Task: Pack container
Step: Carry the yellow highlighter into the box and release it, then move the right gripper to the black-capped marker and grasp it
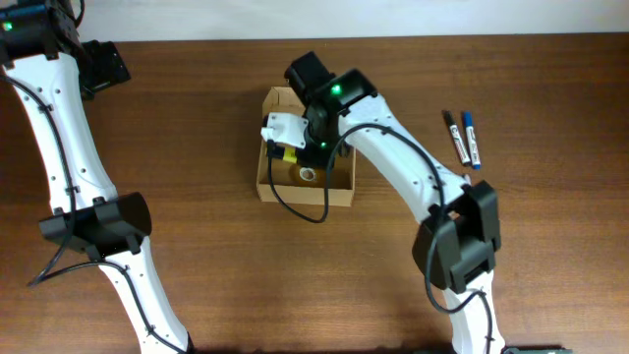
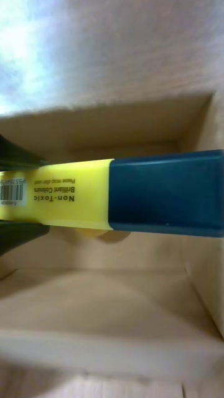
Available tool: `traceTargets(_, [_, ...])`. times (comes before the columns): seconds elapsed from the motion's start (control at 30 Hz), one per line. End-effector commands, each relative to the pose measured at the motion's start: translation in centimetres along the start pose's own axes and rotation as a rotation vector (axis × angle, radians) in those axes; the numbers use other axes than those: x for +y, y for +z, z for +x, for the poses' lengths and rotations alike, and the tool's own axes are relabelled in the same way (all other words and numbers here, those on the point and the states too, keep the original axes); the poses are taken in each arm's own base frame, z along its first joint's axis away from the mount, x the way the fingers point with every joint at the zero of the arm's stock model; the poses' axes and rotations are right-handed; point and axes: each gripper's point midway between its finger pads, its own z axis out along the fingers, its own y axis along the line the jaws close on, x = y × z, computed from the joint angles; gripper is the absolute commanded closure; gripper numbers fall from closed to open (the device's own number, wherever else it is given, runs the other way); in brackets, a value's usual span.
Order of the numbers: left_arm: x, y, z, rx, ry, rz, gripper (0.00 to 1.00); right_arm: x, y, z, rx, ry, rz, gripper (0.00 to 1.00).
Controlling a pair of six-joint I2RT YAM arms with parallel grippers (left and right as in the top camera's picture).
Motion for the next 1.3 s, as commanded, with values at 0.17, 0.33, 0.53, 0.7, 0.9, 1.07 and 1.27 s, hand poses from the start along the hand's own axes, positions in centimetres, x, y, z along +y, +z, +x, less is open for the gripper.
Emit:
traceTargets(0.17, [0.5,-1.3,-0.2,-0.025,0.006,-0.003,0.00,0.5,5.0,2.2,0.028,0.017,-0.081,0.96])
traceTargets(0.33, [0.5,-1.3,-0.2,-0.025,0.006,-0.003,0.00,1.6,7.0,2.7,0.028,0.079,-0.147,0.96])
traceTargets(0.53, [0.5,-1.3,-0.2,-0.025,0.006,-0.003,0.00,0.3,5.1,1.7,0.020,0.205,-0.093,0.61])
traceTargets(0.7, [0.5,-1.3,-0.2,-0.025,0.006,-0.003,0.00,-2.8,-1.8,-0.1,0.016,0.340,0.071,0.71])
traceTargets(0.9, [0.5,-1.3,-0.2,-0.025,0.006,-0.003,0.00,-5.0,-11.2,-1.1,-0.057,0.439,0.293,0.72])
traceTargets(1.07, [0.5,-1.3,-0.2,-0.025,0.006,-0.003,0.00,-6.4,-19.0,3.2,-0.107,0.596,0.450,0.71])
traceTargets(1.27, [0.5,-1.3,-0.2,-0.025,0.006,-0.003,0.00,-11.6,-23.6,16.4,-0.160,1.043,0.578,0.56])
